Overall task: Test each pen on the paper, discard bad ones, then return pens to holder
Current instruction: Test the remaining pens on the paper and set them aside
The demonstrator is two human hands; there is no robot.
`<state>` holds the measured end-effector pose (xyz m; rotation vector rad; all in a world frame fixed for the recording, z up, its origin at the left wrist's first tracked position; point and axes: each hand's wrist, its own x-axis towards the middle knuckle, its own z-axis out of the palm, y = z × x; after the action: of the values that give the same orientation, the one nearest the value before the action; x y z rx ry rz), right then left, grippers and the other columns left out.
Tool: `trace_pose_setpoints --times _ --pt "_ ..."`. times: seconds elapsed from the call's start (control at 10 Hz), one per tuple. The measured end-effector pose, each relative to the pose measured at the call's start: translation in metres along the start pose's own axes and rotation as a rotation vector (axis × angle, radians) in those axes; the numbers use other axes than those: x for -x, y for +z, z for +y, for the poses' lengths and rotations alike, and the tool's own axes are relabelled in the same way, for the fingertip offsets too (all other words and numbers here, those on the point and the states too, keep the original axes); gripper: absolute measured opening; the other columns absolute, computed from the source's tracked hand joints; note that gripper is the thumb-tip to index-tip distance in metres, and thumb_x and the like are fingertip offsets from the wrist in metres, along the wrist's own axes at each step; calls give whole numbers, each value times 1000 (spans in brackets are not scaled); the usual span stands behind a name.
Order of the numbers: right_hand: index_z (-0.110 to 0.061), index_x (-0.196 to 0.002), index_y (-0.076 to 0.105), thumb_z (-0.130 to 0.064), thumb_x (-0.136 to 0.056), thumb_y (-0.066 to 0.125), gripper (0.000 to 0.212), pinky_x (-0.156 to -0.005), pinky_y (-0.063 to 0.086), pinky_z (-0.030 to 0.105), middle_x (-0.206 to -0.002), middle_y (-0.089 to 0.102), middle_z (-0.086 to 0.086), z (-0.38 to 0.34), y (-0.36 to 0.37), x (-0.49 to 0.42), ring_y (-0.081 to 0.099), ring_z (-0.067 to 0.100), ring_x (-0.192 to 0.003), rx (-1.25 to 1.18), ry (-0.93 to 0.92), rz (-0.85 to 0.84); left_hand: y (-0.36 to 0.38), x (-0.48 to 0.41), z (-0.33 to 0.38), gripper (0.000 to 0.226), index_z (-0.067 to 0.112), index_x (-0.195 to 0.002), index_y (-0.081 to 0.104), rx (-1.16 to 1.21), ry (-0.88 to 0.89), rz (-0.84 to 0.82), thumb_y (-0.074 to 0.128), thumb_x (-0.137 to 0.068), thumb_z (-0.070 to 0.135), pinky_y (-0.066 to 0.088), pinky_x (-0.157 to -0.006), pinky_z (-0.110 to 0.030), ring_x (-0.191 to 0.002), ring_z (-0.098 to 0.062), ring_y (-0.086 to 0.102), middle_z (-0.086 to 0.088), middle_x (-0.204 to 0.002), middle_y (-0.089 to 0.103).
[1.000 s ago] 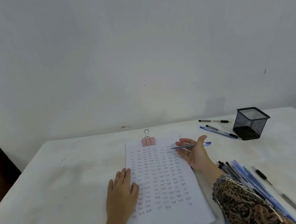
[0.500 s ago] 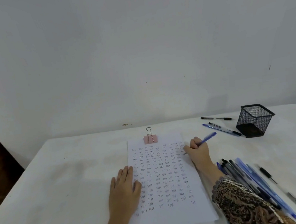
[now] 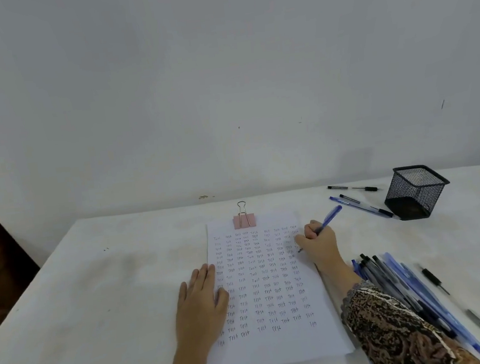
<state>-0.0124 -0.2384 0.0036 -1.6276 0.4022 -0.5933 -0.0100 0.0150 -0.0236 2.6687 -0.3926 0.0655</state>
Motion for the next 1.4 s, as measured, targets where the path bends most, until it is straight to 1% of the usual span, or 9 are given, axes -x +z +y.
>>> trace_pose_setpoints --times 0.4,0.6,0.7,0.8,0.9,1.0,1.1,1.3,1.4 --pt "-19 -52 22 24 -70 49 54 -46 27 8 -59 24 -3 3 -2 1 27 3 -42 15 -33 5 -1 1 2 95 23 -147 14 0 -2 -1 -8 -60 55 -3 -115 -28 -143 -7 5 8 -154 12" --pt "-18 -51 20 22 -69 51 53 -47 25 11 -58 22 -3 3 -3 -1 22 3 -42 46 -29 -18 -1 0 2 95 23 -147 13 -2 -5 -6 -8 -60 55 -3 -114 -27 -143 -8 5 8 -155 12" --pt "-18 -52 21 21 -69 50 53 -50 30 8 -55 22 -4 3 -4 0 26 3 -43 42 -39 38 0 0 2 93 23 -147 14 10 -8 -5 -6 -61 55 -2 -115 -28 -143 -8 5 8 -154 12" --pt "-19 -51 21 22 -70 50 54 -52 32 7 -55 22 -5 4 -3 -1 26 2 -43 37 -48 18 0 -1 1 93 23 -147 14 7 -7 -2 -6 -61 55 -1 -115 -29 -143 -8 5 8 -154 13" --pt "-18 -51 22 22 -70 51 53 -48 28 9 -56 23 -4 4 -4 -1 25 2 -41 49 -41 14 0 -1 1 94 23 -147 13 0 -4 -6 -7 -61 55 -2 -115 -28 -143 -7 4 8 -155 12" --pt "-19 -51 22 22 -70 51 53 -51 32 6 -55 22 -2 4 -4 -1 27 2 -43 37 -56 62 0 -1 1 94 23 -147 14 7 -5 -3 -7 -61 55 -2 -115 -28 -143 -8 5 8 -154 13" --pt "-20 -53 20 23 -69 48 53 -55 30 12 -57 21 -3 3 -4 -3 24 4 -44 41 -37 37 1 -1 0 93 23 -146 15 9 1 3 -6 -62 55 -2 -115 -27 -143 -8 6 8 -154 13" --pt "-20 -53 19 24 -70 47 55 -58 27 13 -58 20 -2 4 -3 0 23 2 -46 16 -29 46 1 -1 0 93 23 -147 14 4 3 2 -6 -62 55 -2 -115 -28 -143 -8 5 8 -154 13" --pt "-21 -52 20 23 -70 46 55 -66 28 14 -56 19 -3 2 -3 1 25 2 -46 -7 -10 60 1 -1 0 94 23 -147 14 -4 4 2 -7 -61 55 -1 -115 -28 -143 -8 6 8 -154 13"
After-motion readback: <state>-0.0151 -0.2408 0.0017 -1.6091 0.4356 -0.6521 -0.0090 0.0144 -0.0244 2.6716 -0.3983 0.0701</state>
